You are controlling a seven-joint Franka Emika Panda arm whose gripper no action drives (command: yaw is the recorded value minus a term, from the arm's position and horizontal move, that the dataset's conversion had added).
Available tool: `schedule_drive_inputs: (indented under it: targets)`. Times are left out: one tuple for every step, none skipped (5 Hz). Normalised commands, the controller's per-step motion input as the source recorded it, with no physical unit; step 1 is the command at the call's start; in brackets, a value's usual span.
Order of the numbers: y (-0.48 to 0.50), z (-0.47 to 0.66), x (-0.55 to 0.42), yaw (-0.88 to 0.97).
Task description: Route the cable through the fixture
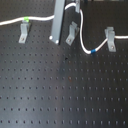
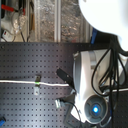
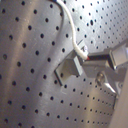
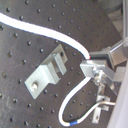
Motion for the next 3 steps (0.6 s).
schedule_drive_inputs:
  targets:
    - [0.110, 0.32, -0.185, 0.00]
    - [0.055, 0.26, -0.210, -0.57]
    - [0.055, 0.23, -0.231, -0.59]
